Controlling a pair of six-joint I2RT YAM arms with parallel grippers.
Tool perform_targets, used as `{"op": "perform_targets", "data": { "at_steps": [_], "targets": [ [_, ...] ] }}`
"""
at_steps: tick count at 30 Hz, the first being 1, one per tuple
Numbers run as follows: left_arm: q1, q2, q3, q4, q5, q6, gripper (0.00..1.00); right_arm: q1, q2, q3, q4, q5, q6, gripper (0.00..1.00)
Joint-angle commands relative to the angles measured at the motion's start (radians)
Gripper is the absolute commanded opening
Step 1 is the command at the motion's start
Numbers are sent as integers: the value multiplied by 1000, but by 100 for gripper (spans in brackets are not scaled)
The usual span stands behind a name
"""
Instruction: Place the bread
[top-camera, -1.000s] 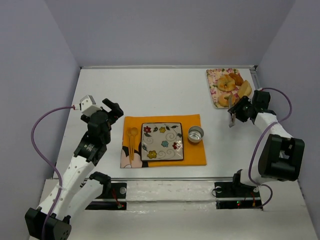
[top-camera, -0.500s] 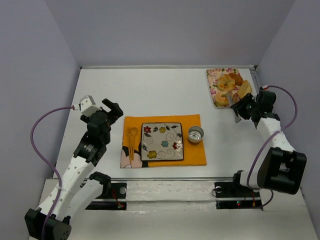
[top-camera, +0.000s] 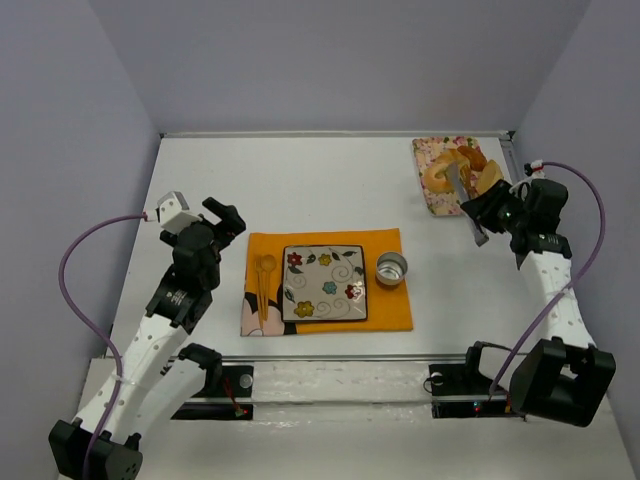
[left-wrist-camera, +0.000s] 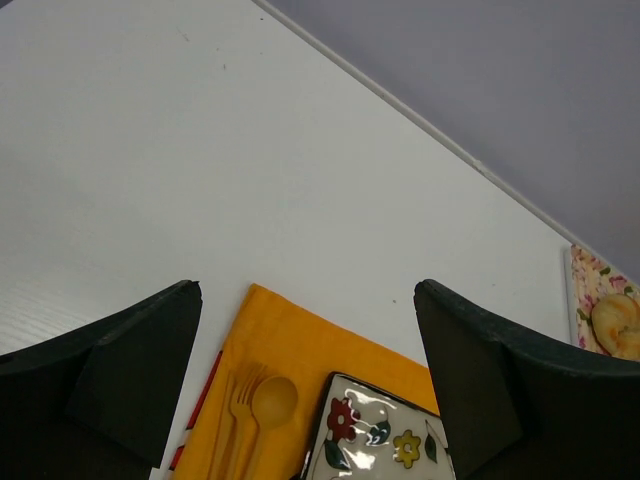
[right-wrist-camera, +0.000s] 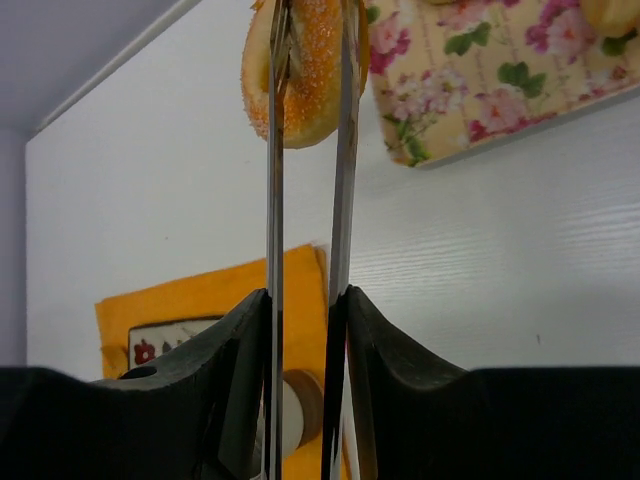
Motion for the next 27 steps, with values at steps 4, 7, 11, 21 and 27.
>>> {"op": "perform_targets", "data": {
  "at_steps": [4, 7, 11, 21, 27],
  "targets": [
    [2, -5, 1, 48, -2, -13, 99, 167, -144, 72, -79, -268, -153, 7],
    [2, -2, -2, 57, 12, -17, 99, 299, -153, 65, -136, -270, -212, 7],
    [2, 8, 1, 59, 24, -17, 99, 500, -132, 67, -170, -268, -267, 7],
    [2, 21, 1, 62, 34, -22, 99, 792, 38, 78, -185, -175, -333, 7],
    [2, 30, -2, 60, 30, -25, 99, 816, 120, 104, -202, -151, -330, 16]
  ]
}}
